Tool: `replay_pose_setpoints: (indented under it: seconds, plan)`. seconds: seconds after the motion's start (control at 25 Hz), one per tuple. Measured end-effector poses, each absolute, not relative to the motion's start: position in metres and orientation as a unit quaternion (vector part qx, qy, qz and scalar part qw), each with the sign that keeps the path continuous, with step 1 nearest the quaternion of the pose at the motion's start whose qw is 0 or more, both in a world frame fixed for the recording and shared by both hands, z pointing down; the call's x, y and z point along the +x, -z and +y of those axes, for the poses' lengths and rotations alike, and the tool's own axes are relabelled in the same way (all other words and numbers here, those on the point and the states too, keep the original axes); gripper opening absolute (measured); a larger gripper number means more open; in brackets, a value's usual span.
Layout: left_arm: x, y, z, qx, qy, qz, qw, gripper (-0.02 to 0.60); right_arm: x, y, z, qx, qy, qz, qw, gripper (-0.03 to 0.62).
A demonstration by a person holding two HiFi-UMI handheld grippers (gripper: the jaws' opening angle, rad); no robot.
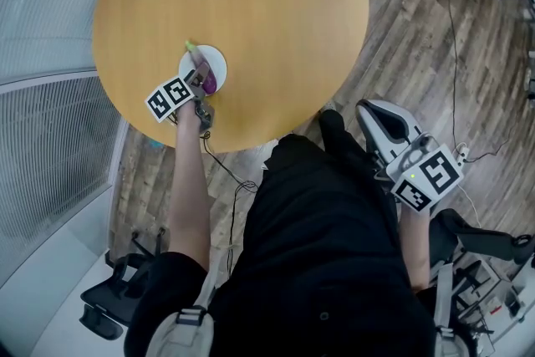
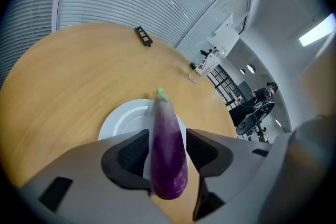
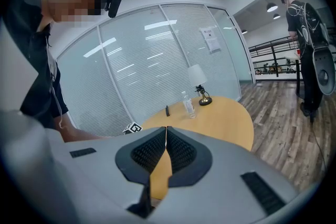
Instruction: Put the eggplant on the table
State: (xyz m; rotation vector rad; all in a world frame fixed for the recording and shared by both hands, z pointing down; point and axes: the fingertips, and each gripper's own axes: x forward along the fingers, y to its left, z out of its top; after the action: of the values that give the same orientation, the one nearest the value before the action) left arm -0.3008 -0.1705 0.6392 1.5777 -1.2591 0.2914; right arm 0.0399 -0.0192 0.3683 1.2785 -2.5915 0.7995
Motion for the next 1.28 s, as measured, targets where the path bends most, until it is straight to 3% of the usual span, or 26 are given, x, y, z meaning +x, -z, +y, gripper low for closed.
replay_pose_setpoints:
  seconds: [0.56, 0.92, 1.28]
  plan:
    - [-0.301, -0.627, -0.172, 0.659, -0.118, -0.537, 0.513, 0.242, 0.053, -0.365, -0.015, 0.429, -0.262, -0.862, 0.063, 0.017]
    - [-0.294, -0.574, -0.159, 0.679, -0.103, -0.554, 0.471, 0.241, 0.060, -0.361, -0.026, 0.400, -0.254, -0.879, 0.049, 0.017]
    - [-0.258, -0.529, -0.125, 0.697, -0.081, -0.554, 0.447, 0.150, 0.068, -0.359, -0.036, 0.354, -0.255, -0.899, 0.043, 0.017]
